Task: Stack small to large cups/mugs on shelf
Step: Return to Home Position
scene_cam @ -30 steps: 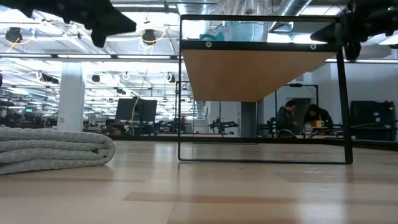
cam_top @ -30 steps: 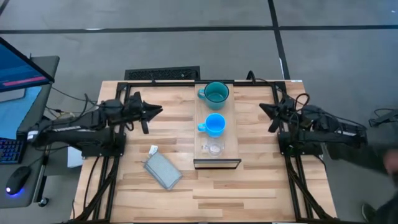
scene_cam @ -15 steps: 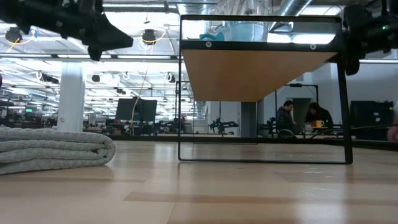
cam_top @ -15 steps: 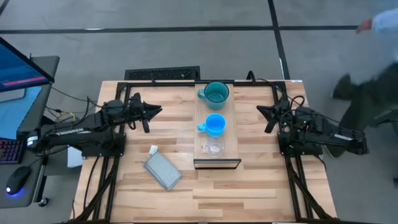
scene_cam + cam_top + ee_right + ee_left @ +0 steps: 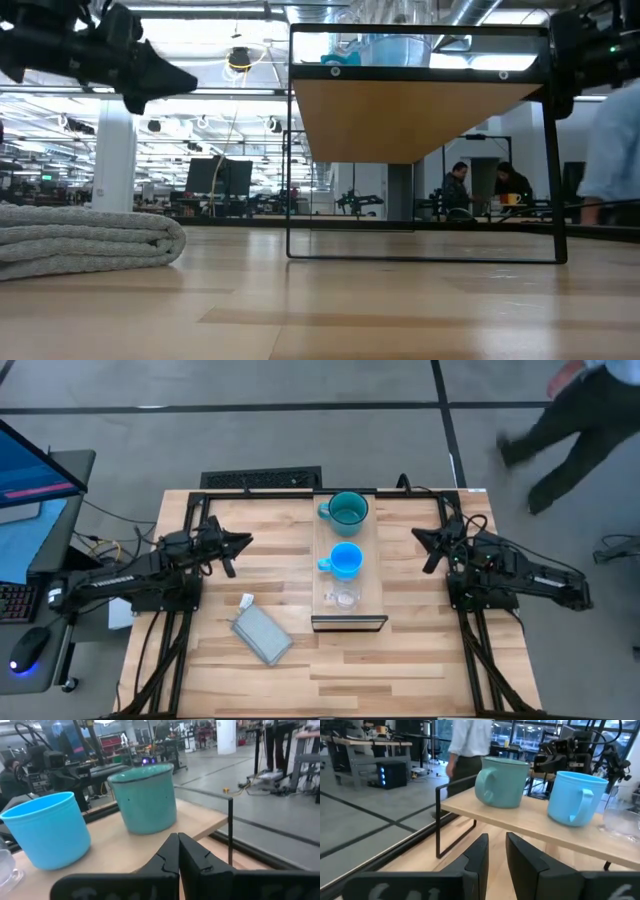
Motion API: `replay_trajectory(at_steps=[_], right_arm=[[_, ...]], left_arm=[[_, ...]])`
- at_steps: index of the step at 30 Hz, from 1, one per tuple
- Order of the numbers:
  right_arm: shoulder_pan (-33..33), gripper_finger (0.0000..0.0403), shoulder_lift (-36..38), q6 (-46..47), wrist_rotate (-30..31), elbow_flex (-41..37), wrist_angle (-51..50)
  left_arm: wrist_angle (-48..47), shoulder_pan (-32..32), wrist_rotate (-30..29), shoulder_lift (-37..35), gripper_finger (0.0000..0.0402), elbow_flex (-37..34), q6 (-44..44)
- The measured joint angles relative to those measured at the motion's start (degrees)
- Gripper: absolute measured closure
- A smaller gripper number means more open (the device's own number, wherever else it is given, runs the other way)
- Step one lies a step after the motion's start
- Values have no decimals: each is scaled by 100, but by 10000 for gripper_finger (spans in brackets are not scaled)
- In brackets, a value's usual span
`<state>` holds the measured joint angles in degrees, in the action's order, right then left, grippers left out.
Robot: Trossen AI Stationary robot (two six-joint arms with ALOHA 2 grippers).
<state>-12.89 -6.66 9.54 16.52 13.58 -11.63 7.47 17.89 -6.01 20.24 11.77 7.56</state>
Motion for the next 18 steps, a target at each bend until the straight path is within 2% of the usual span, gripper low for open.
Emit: replay_trajectory(at_steps=[6, 18], right_arm=[[-120, 381, 0, -203, -5, 0, 89], [-291, 381, 196, -314, -18, -75, -30]], left_arm=[[15, 0, -57, -346, 345, -286, -15], [-684, 0, -377, -875, 345, -287, -244]])
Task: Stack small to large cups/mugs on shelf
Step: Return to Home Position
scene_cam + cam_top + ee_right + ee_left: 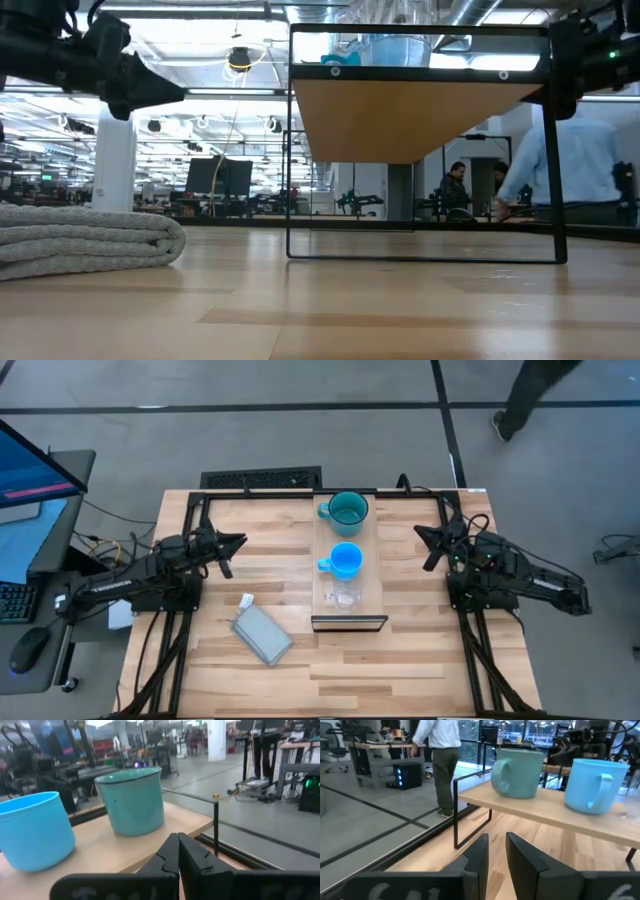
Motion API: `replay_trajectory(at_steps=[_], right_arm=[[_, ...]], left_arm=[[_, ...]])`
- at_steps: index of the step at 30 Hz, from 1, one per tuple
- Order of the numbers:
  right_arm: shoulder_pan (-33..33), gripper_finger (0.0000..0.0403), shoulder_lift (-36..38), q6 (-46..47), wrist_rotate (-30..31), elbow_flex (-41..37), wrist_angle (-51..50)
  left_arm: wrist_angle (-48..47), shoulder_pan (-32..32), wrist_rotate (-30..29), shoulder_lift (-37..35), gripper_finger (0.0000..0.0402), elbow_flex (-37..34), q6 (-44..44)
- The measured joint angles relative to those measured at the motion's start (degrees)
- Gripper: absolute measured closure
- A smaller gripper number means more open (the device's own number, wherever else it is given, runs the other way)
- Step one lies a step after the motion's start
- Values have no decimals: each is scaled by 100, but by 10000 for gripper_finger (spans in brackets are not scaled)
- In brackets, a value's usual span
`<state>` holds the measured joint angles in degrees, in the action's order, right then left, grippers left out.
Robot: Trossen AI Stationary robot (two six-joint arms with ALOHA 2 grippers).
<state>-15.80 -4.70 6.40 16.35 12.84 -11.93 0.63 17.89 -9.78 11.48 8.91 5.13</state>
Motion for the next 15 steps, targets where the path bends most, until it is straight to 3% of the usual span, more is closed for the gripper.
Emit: replay_trajectory(at_steps=[4, 15], right_arm=[[-88, 381, 478, -22, 2, -437, 268], [-457, 381, 466, 74, -358, -1197, 1354]], left_arm=[[-239, 0, -13, -173, 345, 0, 2], [-608, 11, -205, -808, 345, -207, -85]])
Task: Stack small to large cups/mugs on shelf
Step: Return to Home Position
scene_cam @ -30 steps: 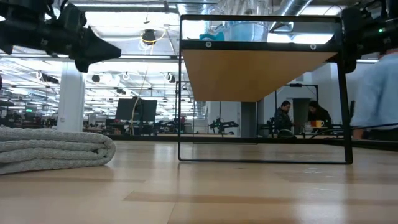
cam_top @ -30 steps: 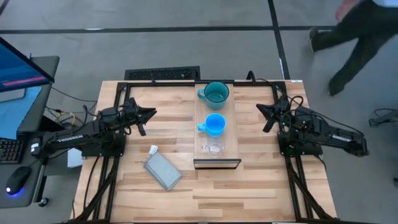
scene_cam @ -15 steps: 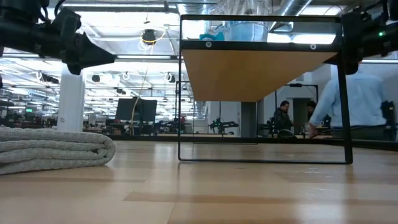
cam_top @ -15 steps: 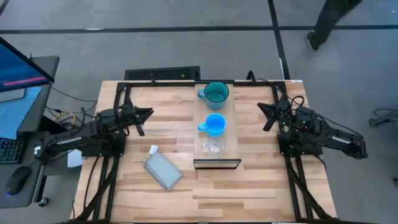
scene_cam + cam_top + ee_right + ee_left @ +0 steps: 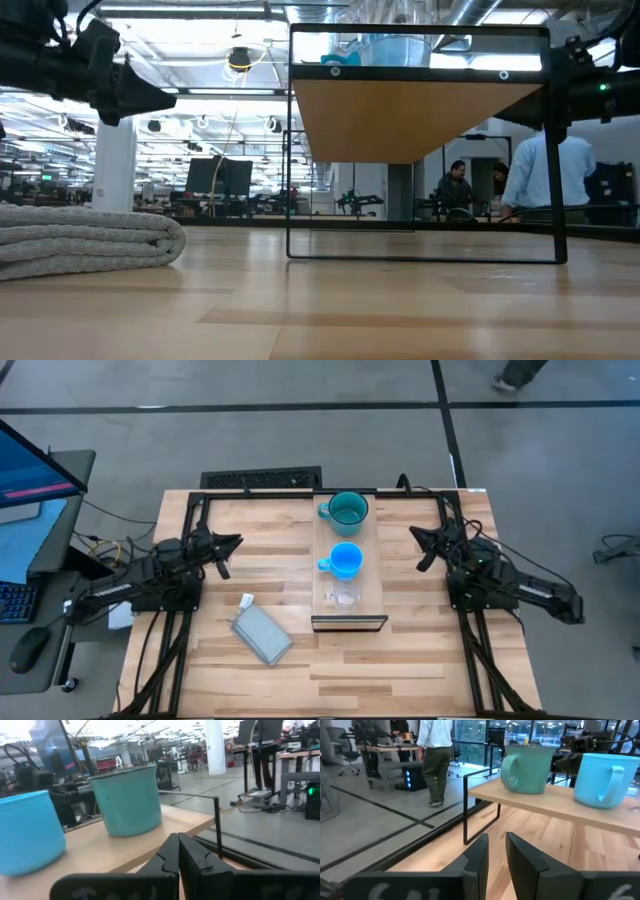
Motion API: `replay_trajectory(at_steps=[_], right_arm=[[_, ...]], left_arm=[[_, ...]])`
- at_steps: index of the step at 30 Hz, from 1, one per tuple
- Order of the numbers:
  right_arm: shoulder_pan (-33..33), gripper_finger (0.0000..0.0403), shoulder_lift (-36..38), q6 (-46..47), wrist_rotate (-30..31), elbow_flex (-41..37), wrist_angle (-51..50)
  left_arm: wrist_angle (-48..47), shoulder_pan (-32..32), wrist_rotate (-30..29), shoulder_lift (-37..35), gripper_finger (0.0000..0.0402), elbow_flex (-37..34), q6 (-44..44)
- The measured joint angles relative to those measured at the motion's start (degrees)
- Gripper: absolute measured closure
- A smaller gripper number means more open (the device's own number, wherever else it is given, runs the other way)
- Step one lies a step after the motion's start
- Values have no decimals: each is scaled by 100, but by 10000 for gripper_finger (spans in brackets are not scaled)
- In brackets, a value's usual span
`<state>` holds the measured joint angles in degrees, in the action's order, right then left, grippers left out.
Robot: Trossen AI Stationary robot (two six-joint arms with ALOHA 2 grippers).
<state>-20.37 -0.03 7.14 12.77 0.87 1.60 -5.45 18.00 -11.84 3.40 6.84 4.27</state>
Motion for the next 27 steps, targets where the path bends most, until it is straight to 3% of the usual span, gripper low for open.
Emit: replay_trajectory(at_steps=[4, 11, 20, 27], right_arm=[[-199, 381, -5, -8, -293, -42, 75], [-576, 381, -9, 73, -852, -42, -26], [-821, 381, -11, 4, -823, -42, -26], [-877, 381, -11, -3, -816, -42, -27]], left_arm=[[4, 0, -51, -344, 345, -318, 88], [88, 11, -10, -323, 345, -361, -6], [65, 11, -4, -315, 345, -361, -635], [58, 11, -1, -315, 345, -361, -552]])
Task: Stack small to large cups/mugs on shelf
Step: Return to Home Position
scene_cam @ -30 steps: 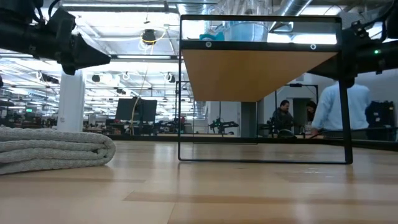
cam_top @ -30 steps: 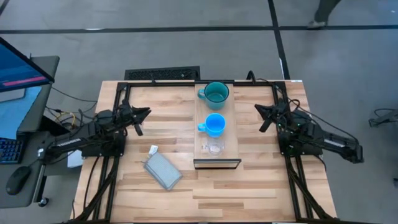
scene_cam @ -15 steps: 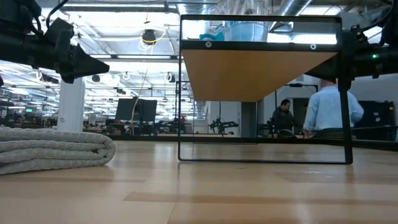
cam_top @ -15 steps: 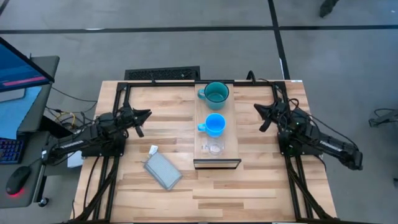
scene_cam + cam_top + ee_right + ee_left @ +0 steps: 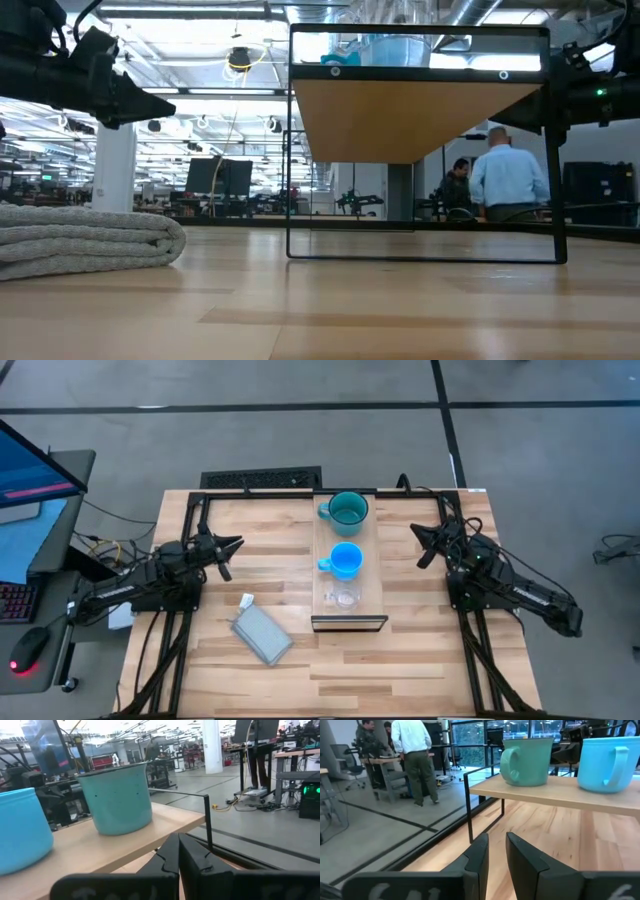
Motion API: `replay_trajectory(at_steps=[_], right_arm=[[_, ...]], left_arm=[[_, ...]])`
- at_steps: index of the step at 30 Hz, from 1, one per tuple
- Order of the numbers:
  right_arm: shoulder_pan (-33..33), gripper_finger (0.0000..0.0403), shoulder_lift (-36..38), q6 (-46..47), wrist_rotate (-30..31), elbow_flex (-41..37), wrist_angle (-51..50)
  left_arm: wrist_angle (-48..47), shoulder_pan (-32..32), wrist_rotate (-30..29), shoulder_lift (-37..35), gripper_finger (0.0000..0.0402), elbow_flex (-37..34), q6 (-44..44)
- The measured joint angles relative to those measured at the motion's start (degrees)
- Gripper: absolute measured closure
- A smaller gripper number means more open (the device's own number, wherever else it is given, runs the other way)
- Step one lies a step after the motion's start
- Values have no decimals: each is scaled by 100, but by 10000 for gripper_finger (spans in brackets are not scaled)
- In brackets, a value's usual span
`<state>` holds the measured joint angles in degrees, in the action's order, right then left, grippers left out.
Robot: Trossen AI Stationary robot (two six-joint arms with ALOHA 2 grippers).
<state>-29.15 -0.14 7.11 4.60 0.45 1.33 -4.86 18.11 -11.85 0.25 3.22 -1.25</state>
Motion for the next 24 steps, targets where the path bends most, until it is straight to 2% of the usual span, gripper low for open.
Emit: replay_trajectory(at_steps=[24], right_arm=[[0, 381, 0, -4, 9, -2, -3]], left_arm=[[-13, 0, 3, 0, 345, -2, 127]])
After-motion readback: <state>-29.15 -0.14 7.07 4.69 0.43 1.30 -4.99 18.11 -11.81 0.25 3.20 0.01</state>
